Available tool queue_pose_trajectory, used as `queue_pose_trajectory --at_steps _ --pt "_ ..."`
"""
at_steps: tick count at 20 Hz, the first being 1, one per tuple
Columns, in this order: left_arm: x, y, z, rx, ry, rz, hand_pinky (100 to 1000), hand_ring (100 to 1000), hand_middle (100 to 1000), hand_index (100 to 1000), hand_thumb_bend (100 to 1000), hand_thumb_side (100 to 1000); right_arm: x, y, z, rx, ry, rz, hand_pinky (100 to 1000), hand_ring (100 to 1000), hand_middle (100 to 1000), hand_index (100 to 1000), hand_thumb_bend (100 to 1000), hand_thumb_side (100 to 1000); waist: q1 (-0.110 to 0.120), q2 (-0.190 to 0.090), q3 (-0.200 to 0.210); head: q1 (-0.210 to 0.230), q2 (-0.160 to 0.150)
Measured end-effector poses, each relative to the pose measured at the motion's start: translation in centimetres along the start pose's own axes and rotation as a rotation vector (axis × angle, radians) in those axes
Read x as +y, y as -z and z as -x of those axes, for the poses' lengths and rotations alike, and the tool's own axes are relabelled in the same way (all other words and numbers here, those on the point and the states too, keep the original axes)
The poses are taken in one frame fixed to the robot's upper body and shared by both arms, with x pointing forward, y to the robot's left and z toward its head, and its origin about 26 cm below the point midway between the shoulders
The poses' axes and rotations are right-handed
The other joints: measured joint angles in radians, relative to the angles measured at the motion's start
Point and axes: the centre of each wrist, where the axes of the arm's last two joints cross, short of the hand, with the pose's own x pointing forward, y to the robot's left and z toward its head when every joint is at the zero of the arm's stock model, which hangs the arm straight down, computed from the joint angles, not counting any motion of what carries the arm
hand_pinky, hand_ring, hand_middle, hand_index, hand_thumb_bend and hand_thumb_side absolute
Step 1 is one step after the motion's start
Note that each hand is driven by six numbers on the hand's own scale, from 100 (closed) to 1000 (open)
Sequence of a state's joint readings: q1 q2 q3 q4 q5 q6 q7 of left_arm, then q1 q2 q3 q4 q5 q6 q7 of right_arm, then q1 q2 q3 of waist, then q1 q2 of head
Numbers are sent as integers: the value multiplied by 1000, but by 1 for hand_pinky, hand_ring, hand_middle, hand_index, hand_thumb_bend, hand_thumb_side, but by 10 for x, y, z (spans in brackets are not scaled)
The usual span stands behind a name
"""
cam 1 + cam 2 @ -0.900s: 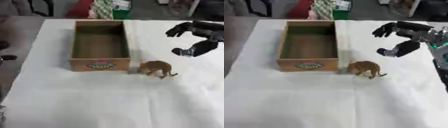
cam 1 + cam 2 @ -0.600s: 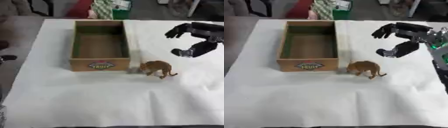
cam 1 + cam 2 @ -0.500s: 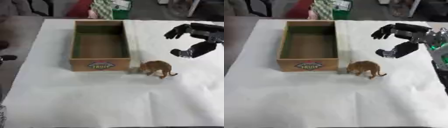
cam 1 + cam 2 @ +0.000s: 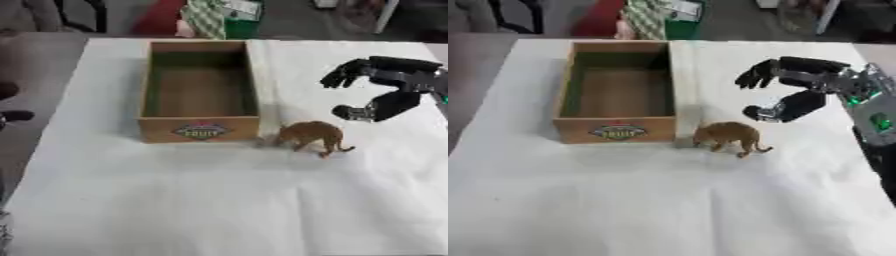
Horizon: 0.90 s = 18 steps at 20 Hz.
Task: Pick up objects on the table and place them in the box.
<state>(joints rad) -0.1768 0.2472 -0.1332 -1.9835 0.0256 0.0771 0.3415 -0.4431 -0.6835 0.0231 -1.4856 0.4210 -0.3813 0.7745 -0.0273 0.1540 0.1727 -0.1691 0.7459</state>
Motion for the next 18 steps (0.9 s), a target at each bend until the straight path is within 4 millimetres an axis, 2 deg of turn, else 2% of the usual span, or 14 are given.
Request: queue_pose_trajectory --at_steps 18 --pt "0 0 0 -1 -1 2 569 766 615 631 100 756 36 19 10 63 39 -132 764 811 788 907 352 775 0 0 3 -5 0"
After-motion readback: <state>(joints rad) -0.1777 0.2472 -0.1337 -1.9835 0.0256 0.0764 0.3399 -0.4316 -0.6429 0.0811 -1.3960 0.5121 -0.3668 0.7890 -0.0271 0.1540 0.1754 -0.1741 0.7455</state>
